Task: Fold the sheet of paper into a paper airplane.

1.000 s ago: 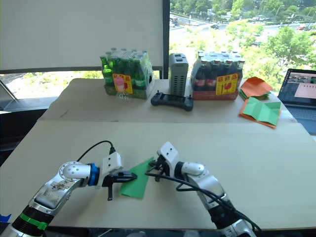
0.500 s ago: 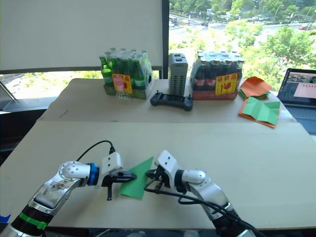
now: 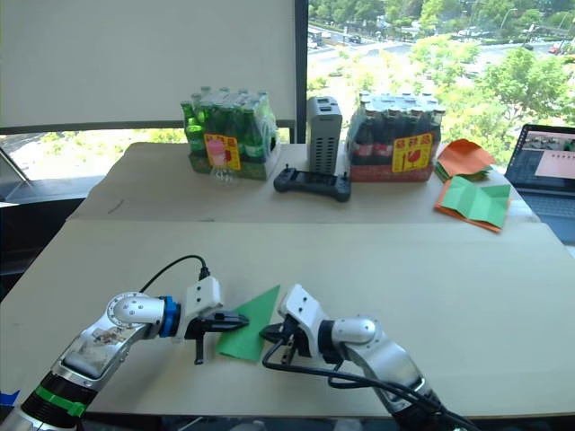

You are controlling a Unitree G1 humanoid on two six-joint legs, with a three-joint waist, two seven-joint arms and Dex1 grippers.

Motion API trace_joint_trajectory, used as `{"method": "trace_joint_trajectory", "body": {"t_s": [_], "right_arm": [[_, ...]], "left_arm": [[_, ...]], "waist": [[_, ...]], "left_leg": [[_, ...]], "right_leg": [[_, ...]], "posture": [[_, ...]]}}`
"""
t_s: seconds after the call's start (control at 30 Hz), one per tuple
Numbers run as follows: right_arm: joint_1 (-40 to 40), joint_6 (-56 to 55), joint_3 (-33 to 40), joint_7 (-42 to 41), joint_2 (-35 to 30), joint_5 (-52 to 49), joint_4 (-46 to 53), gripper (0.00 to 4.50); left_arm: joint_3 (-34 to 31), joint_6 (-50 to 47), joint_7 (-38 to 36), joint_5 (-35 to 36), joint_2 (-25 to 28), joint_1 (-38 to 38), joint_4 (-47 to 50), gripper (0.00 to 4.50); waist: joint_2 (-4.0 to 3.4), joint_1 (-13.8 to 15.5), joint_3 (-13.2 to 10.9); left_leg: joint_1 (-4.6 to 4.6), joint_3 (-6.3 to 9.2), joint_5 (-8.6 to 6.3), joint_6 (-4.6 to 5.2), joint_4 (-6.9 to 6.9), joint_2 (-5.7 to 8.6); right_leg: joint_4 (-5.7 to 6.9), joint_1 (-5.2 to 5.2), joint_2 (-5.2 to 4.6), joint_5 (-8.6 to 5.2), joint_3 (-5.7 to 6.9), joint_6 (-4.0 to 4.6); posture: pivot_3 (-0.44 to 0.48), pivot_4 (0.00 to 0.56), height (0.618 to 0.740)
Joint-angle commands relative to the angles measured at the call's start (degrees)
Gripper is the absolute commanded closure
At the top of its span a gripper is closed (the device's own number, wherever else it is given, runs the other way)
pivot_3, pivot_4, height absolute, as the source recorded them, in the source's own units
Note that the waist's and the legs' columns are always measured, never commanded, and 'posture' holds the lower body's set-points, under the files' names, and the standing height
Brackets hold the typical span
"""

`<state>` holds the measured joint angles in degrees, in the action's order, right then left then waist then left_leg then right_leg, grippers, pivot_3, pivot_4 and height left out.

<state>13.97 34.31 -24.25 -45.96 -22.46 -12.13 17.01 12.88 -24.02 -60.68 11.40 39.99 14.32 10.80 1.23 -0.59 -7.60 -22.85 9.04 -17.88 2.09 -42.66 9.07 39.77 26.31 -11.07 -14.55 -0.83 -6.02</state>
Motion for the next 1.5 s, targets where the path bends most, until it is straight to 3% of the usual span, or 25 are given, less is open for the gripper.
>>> {"method": "trace_joint_trajectory", "body": {"t_s": [0.03,0.93,1.17,1.27,1.43,1.5], "right_arm": [[-1.5,2.8,-2.6,-1.6,-1.2,-0.7,0.7,4.50],[-1.2,0.9,-6.8,-4.8,-5.2,0.5,4.6,4.50],[-1.1,1.7,5.2,-3.1,-2.4,-8.9,8.5,4.50],[-1.1,4.5,12.4,-1.2,-2.1,-14.5,12.1,4.50],[-0.5,8.2,17.7,2.4,-2.4,-18.7,15.3,4.50],[-1.0,8.1,17.4,3.7,-3.2,-17.5,15.8,4.50]], "left_arm": [[0.9,-0.5,0.0,-0.9,0.5,0.0,-0.6,4.46],[0.8,-0.2,-0.2,-0.9,1.1,-0.4,-1.0,4.46],[-1.4,-0.3,-0.9,0.8,1.5,0.4,-1.0,4.46],[-4.9,-1.7,-1.7,3.4,2.8,2.0,-0.4,4.46],[-8.8,-0.1,-6.7,6.0,7.0,6.1,-3.9,4.46],[-7.8,5.3,-10.1,4.2,8.4,9.3,-8.3,3.90]], "waist": [[0.00,0.1,0.0],[0.01,0.3,0.0],[0.02,0.6,0.0],[0.03,0.8,-0.1],[0.05,1.1,-0.1],[0.04,1.2,-0.1]], "left_leg": [[0.00,0.00,0.00,0.01,0.00,0.00],[0.00,0.00,-0.01,0.02,0.03,-0.01],[-0.08,0.00,-0.01,0.01,0.01,-0.01],[-0.17,0.02,0.00,0.00,0.00,0.00],[-0.38,0.05,0.03,-0.04,0.00,0.00],[-0.44,0.04,0.03,-0.05,0.00,0.01]], "right_leg": [[-0.01,0.00,0.00,0.00,0.00,0.00],[-0.09,-0.02,0.00,0.00,0.01,0.00],[-0.12,0.01,0.00,0.00,0.01,0.00],[-0.12,0.10,0.01,0.00,0.02,0.00],[-0.11,0.32,0.01,0.00,0.06,0.00],[-0.11,0.39,-0.01,0.01,0.05,0.01]], "posture": [[0.000,0.150,0.675],[0.000,0.150,0.675],[0.000,0.150,0.675],[0.000,0.150,0.675],[0.000,0.150,0.675],[0.000,0.150,0.675]]}}
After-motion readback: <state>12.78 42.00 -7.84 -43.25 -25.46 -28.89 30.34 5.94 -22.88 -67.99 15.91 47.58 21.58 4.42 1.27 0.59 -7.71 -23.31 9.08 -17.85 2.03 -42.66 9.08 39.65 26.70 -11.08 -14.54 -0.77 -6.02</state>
